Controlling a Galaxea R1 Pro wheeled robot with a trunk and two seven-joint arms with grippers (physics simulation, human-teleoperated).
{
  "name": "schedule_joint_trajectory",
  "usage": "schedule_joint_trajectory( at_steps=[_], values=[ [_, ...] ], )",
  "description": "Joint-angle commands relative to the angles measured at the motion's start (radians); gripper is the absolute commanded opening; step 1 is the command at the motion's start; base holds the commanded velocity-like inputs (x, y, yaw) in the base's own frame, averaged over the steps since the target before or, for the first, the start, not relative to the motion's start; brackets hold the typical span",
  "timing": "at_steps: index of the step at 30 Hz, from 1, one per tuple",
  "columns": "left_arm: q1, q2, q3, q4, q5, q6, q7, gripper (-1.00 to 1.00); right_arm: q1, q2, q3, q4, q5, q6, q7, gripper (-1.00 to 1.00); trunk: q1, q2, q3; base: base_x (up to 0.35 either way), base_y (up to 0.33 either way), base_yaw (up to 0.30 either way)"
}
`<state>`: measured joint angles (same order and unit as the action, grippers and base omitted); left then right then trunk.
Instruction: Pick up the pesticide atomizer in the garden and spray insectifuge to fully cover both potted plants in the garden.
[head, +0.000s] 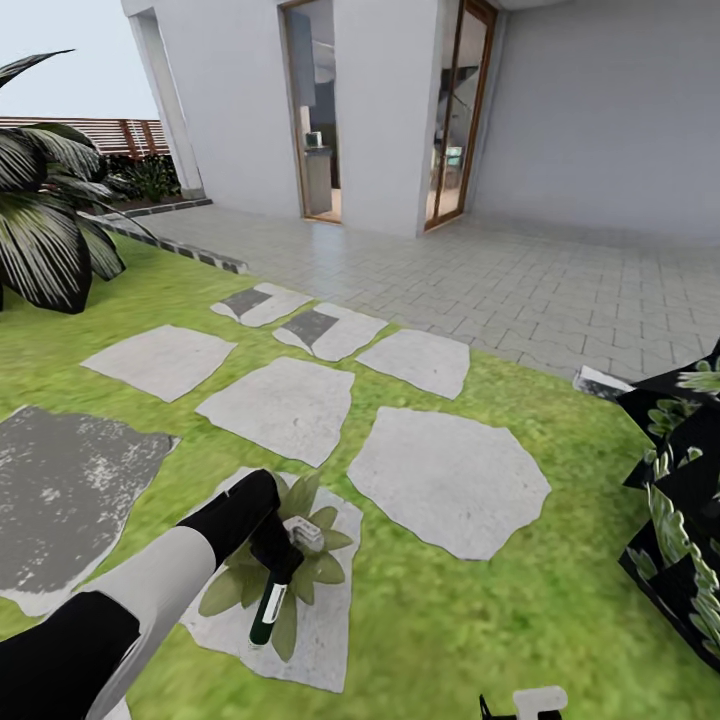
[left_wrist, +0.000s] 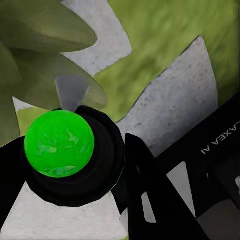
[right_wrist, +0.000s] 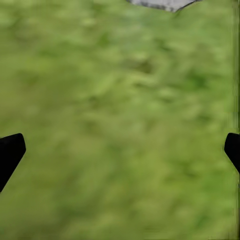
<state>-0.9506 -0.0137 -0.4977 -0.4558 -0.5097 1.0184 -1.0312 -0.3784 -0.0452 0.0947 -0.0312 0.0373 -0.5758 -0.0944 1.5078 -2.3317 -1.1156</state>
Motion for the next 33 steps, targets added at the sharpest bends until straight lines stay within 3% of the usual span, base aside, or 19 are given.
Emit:
schedule_joint_trajectory(
  at_steps=[1, 18, 27, 33],
  values=[
    [-0.001, 0.0, -0.001, -0.001, -0.01, 0.005, -0.01, -1.0, 0.0, 0.0, 0.008, 0.001, 0.004, -0.001, -0.01, 1.0, 0.0, 0.0, -0.001, 0.168, -0.19, 0.0],
    [0.001, 0.001, 0.0, 0.002, -0.009, 0.005, -0.01, -1.0, -0.001, 0.001, 0.008, 0.001, 0.004, -0.001, -0.01, 1.0, 0.0, 0.0, -0.001, 0.023, -0.042, 0.101],
    [0.065, -0.002, 0.002, 0.026, -0.013, -0.003, -0.01, -1.0, -0.001, 0.0, 0.008, 0.002, 0.004, -0.001, -0.01, 1.0, 0.0, 0.0, -0.001, 0.0, 0.0, 0.003],
    [0.07, -0.002, 0.002, 0.014, -0.013, 0.001, -0.01, -1.0, -0.001, -0.003, 0.007, 0.002, 0.006, -0.001, -0.01, 1.0, 0.0, 0.0, -0.001, 0.0, 0.0, 0.0]
  ],
)
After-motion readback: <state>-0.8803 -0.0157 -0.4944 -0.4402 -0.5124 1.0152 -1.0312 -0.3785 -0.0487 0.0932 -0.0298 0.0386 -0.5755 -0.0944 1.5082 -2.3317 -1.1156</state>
